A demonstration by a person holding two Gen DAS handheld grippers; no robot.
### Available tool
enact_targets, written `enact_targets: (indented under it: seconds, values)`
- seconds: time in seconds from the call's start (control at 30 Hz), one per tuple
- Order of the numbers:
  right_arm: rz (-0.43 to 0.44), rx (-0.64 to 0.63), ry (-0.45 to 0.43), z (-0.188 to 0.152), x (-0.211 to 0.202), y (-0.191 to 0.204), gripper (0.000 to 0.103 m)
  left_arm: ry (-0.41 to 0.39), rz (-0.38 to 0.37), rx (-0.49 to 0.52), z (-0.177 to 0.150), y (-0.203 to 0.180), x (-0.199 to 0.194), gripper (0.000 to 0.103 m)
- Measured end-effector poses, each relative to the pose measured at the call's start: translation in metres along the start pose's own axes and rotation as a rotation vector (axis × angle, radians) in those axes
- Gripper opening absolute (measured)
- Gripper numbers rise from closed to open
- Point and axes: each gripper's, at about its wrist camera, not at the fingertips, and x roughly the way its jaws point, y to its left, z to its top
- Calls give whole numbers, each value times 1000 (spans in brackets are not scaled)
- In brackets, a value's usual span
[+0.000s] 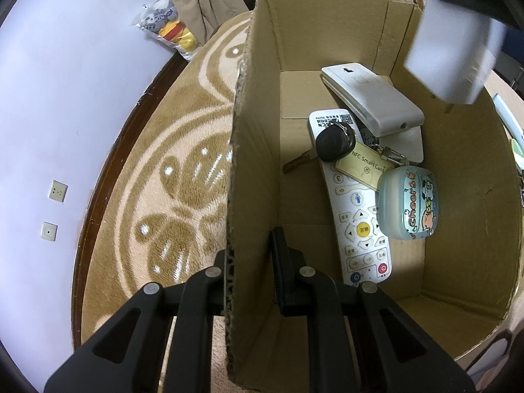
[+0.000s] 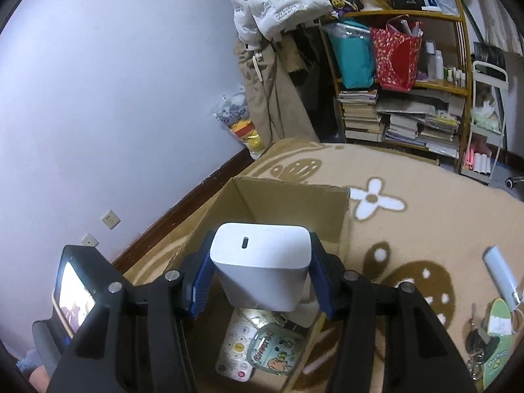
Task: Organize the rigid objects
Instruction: 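Carry the white adapter into the box and drop it beside the mug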
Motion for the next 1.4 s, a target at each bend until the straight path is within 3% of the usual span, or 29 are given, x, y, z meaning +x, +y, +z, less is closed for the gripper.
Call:
enact_targets:
  seconds: [0.53,0.63,0.7,0.8,1.03,1.4]
  values:
    - [-72,-5,33,-5,18,2,58,-4,-6,-1,-1,0,0,13]
    - [-45,-21,-10,0,6,3,59,-7,-8,0,-1,0,-1,13]
    - [-49,-27,-40,5,-5,2,74,-6,-10,0,-1,1,-1,13]
    - [-76,-32,-85,9,-23,-2,80,-4,-9,1,0,1,-1,13]
    - [-184,-7,-82,5,-42,-33,81,-7,-2,5,0,2,-2,13]
    - [-355,93,-10,-36,-60,-116,81,-5,4,9,1,1,-2,13]
